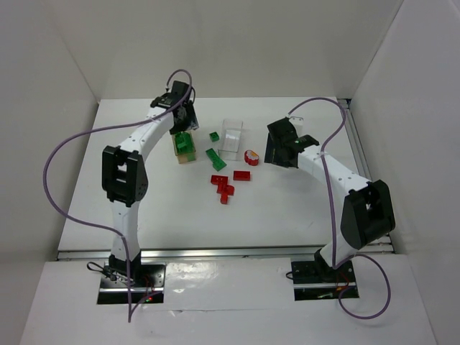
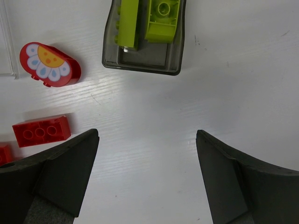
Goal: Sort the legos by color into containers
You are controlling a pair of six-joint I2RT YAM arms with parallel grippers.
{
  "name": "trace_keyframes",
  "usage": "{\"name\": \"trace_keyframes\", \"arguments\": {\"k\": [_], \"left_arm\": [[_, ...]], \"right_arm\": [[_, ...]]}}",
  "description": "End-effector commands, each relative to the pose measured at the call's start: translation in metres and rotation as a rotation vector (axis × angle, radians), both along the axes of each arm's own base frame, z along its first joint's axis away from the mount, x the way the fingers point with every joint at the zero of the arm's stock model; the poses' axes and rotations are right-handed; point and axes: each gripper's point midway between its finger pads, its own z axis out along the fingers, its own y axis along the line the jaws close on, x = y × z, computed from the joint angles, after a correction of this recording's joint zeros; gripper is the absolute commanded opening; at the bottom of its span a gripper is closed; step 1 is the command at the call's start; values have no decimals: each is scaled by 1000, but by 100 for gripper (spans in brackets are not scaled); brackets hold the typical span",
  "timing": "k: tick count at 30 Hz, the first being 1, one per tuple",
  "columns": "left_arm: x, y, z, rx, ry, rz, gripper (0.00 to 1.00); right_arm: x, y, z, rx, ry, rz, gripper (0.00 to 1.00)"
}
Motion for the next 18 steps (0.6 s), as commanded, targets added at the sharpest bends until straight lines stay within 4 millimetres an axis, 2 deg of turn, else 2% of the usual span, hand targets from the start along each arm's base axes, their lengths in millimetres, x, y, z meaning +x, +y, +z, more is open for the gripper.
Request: {"name": "trace_keyframes", "arguments": {"k": [1, 2, 5, 9, 10, 12, 13, 14, 15, 17, 18], "left_arm": [[-44, -51, 30, -62, -2, -148, 67], [-57, -67, 26, -67, 13, -174, 65], [-92, -90, 6, -115, 86, -149, 65], [-120, -104, -20, -168, 164, -42, 65], [-120, -105, -20, -186, 165, -15, 65], [-124, -117, -36, -169, 194, -37, 68], [-120, -116, -39, -141, 190, -62, 70], [-117, -122, -39, -132, 185, -90, 75], [-114, -127, -51, -106, 190, -115, 78], [-108, -126, -56, -61, 181, -172, 82], [-104, -124, -57, -38, 173, -181, 87]], "right_arm": [[-2, -3, 7, -16, -24, -14, 92], [-2, -3, 7, -11, -26, -21, 92], [-2, -4, 13, -14, -38, -26, 92], [0, -3, 20, -5, -55, -27, 92], [2, -4, 24, -9, -67, -33, 92], [2, -4, 24, -9, -68, -33, 92], [2, -5, 24, -15, -66, -26, 92], [1, -5, 23, -19, -58, -26, 92], [1, -5, 23, -19, -58, -26, 92], [-2, -7, 22, -19, -56, -26, 92], [-2, -7, 22, -19, -56, -26, 92]]}}
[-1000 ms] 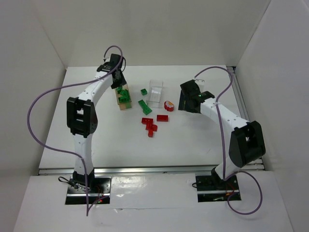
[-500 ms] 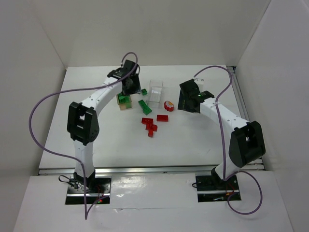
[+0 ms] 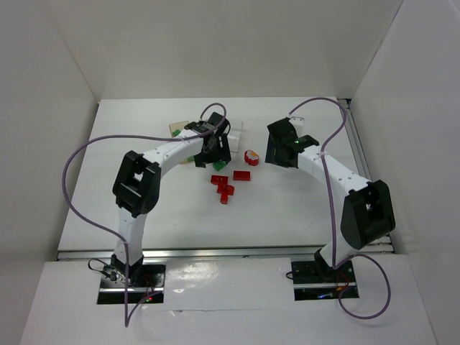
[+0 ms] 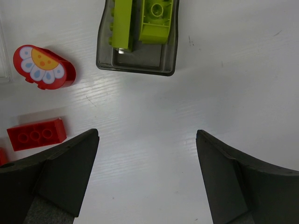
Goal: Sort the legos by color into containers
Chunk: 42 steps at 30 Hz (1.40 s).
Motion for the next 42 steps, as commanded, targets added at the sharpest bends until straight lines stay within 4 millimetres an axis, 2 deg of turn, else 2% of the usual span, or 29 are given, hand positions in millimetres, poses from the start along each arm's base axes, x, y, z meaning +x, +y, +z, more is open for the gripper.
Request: {"name": "trace_keyframes", "arguments": {"k": [1, 4, 7, 9, 11, 14, 17, 22, 28, 32, 37, 40, 41, 42], "left_arm": [[13, -4, -6, 75, -48, -63, 91], [21, -5, -12, 115, -79, -164, 96], [32, 0, -23, 181, -87, -183, 96], [33, -3, -28, 196, -94, -207, 96], [38, -15, -27, 180, -123, -240, 94], [40, -19, -37, 175, -106, -260, 93], [42, -28, -39, 159, -117, -273, 88], [27, -37, -50, 150, -101, -315, 76], [21, -27, -55, 171, -88, -261, 62], [24, -23, -47, 189, -105, -238, 47], [28, -21, -19, 195, -141, -235, 25], [29, -14, 7, 216, -185, -230, 23], [24, -8, 6, 232, -173, -229, 23], [24, -4, 21, 236, -202, -225, 23]], "right_arm": [[-2, -2, 22, -1, -52, -9, 92], [-4, -3, 19, 1, -45, -16, 92], [-4, -3, 19, 1, -45, -16, 92], [-4, -3, 19, 1, -45, -16, 92], [-4, -3, 19, 1, -45, -16, 92], [-3, -3, 16, -3, -37, -15, 92], [-3, -3, 16, -3, -37, -15, 92], [-5, -3, 15, -7, -29, -15, 92], [-3, -1, 19, 5, -37, -10, 92], [-1, 0, 22, 9, -45, -10, 92], [-1, 0, 19, 5, -37, -10, 92], [-1, 0, 19, 5, -37, -10, 92], [-1, 0, 19, 5, -37, -10, 92], [-1, 0, 19, 5, -37, -10, 92]]}}
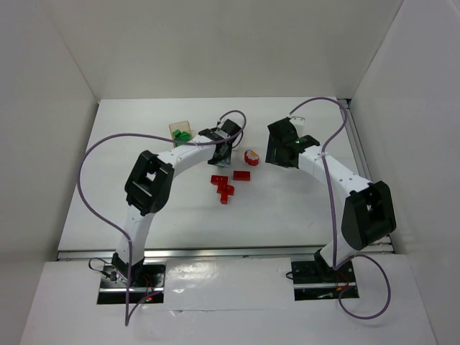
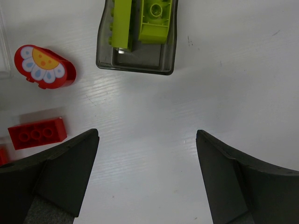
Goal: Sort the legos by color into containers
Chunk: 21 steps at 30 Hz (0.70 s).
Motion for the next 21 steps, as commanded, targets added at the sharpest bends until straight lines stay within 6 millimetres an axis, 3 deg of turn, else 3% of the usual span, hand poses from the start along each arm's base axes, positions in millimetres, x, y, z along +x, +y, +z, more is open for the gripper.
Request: {"name": "trace_keyframes", "arguments": {"k": [1, 4, 10, 11, 12, 14, 17, 18, 20, 21], "left_arm": [[-4, 18, 57, 15, -90, 10, 23], [1, 41, 79, 0, -125, 46, 23], [23, 102, 97, -15, -138, 190, 23], [34, 106, 95, -35, -138, 218, 23], [41, 123, 92, -31, -121, 256, 23], [55, 133, 92, -47, -123, 295, 23], [72, 150, 72, -45, -86, 342, 23], [82, 152, 76, -54, -104, 351, 23], [91, 157, 61, -44, -86, 365, 30], [102, 159, 64, -61, -102, 372, 40]], "right_arm": [[3, 2, 19, 8, -42, -9, 92], [5, 3, 16, -2, -31, -3, 92], [9, 6, 16, 8, -36, 3, 92], [9, 6, 16, 8, -36, 3, 92], [9, 6, 16, 8, -36, 3, 92], [9, 6, 16, 8, -36, 3, 92], [7, 5, 13, 5, -27, 3, 92], [5, 3, 13, -7, -23, -3, 92], [4, 6, 13, -7, -23, 6, 92], [4, 6, 13, -7, -23, 6, 92]]}}
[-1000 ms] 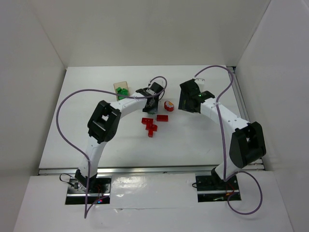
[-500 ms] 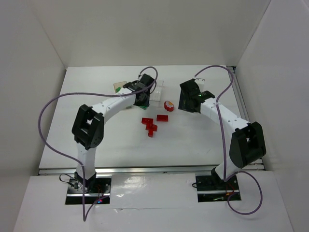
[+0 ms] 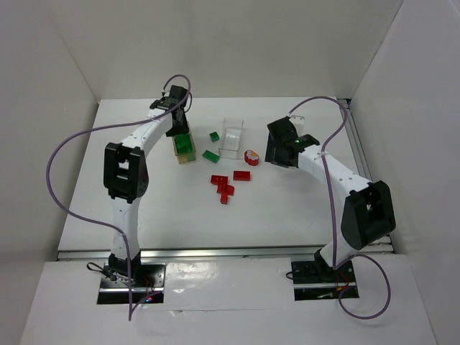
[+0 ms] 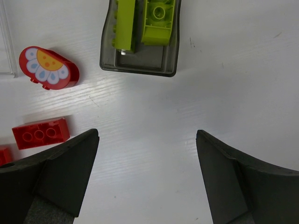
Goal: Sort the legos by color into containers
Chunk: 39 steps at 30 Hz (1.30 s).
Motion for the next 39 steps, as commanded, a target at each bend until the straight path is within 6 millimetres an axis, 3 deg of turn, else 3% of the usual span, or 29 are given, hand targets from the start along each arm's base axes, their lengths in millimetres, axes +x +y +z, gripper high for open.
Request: {"name": "trace_keyframes", "arguments": {"k": [1, 3, 5, 6, 7, 8, 9, 11, 13, 14, 18, 22, 24, 26, 29, 32, 37, 39], "left_arm": [[13, -8, -7, -22, 18, -15, 65], [20, -10, -7, -17, 15, -22, 81], [16, -15, -5, 1, 25, -41, 83], [12, -21, 5, 3, 12, -61, 83], [2, -25, 24, 5, -16, -72, 80], [-6, -42, 35, -1, -35, -107, 75], [-14, -52, 43, -17, -47, -134, 66], [-45, -76, 52, -27, -47, -203, 58], [-63, -91, 48, -57, -28, -210, 50], [-82, -99, 36, -60, 17, -226, 46], [-113, -118, -5, -99, 117, -191, 43], [-113, -119, -44, -82, 176, -72, 44], [-105, -126, -46, -95, 182, -62, 50], [-98, -129, -55, -86, 185, -49, 65], [-82, -131, -56, -90, 163, -38, 74], [-68, -132, -65, -88, 163, -3, 74], [-54, -138, -69, -96, 148, 25, 87], [-48, -136, -78, -92, 154, 35, 87]], "right_arm": [[5, 5, 11, -10, -20, 3, 92], [3, 4, 10, -14, -11, 3, 92], [4, 3, 14, -20, -17, -2, 92], [4, 3, 14, -20, -17, -2, 92], [4, 3, 14, -20, -17, -2, 92], [4, 3, 14, -20, -17, -2, 92], [4, 4, 14, -14, -19, -9, 92], [2, 3, 6, -23, 0, -9, 92], [3, 10, 2, -11, 3, 0, 92], [3, 10, 2, -11, 3, 0, 92], [4, 15, -1, -5, 8, 14, 92], [6, 16, -1, -10, 8, 21, 92], [6, 14, 3, -15, -5, 14, 92], [2, 12, 3, -19, 3, 14, 92], [0, 9, 3, -29, 0, 8, 92], [-2, 8, 5, -29, 0, 8, 92], [-2, 6, 10, -32, -13, 3, 92], [-2, 6, 10, -32, -13, 3, 92]]}}
